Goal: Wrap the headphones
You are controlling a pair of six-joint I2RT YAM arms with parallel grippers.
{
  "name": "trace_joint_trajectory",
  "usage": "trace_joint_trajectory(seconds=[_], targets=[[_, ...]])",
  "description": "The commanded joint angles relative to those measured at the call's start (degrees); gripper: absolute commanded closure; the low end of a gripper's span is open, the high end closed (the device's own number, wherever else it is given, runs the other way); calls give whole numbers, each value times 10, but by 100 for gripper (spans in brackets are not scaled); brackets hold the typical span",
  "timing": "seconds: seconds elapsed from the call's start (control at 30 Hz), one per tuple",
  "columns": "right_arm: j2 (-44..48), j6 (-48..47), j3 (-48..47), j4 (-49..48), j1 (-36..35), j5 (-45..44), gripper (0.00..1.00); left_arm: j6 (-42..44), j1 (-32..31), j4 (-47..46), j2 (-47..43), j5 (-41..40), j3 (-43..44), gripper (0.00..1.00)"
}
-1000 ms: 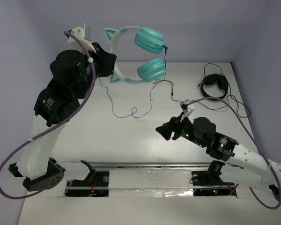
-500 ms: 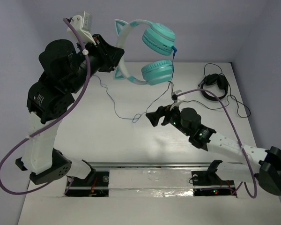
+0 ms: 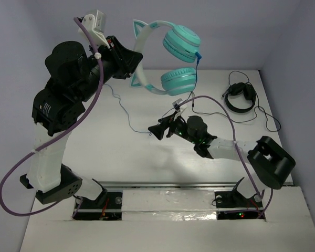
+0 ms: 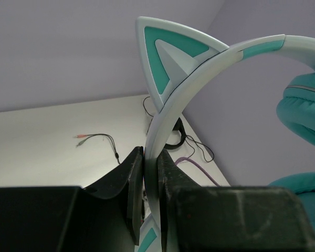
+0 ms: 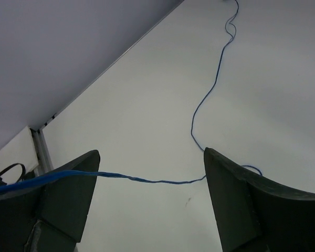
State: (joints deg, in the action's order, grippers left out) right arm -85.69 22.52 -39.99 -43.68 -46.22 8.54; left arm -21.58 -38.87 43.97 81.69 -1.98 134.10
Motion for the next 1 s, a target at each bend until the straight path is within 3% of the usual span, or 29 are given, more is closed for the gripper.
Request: trace_joint_trajectory(seconds=[0.0, 0.13, 0.3, 0.4, 0.43, 0.5, 0.53, 0.6, 0.73, 0.87, 0.97], targets=[[-48, -1, -26, -112, 2, 5, 15, -24, 3, -82, -9, 7, 23, 100], [-109, 20, -23, -204, 2, -9, 17, -30, 3, -92, -12, 5, 24, 100], [-166, 30, -32, -252, 2, -18, 21, -33, 3, -94, -13, -11, 24, 100], [-176, 45, -26, -285, 2, -10, 34, -37, 3, -109, -21, -22, -2, 100], [-178, 53, -26, -299, 2, -7, 49, -42, 3, -118, -30, -27, -16, 100], [-178, 63, -21, -308, 2, 6, 70, -46, 3, -138, -36, -36, -51, 100], [-175, 80, -19, -310, 2, 19, 86, -49, 3, -145, -37, -41, -62, 100], [-163, 97, -9, -323, 2, 32, 100, -53, 3, -160, -33, -60, -86, 100], [-98, 114, 3, -171, -21, 33, 100, -48, 27, -184, -8, -136, -100, 100], [-45, 125, -7, 100, -102, -25, 100, -56, 67, -252, 0, -217, -178, 100], [0, 147, -11, 270, -184, -105, 100, -94, 120, -278, 2, -195, -246, 100]])
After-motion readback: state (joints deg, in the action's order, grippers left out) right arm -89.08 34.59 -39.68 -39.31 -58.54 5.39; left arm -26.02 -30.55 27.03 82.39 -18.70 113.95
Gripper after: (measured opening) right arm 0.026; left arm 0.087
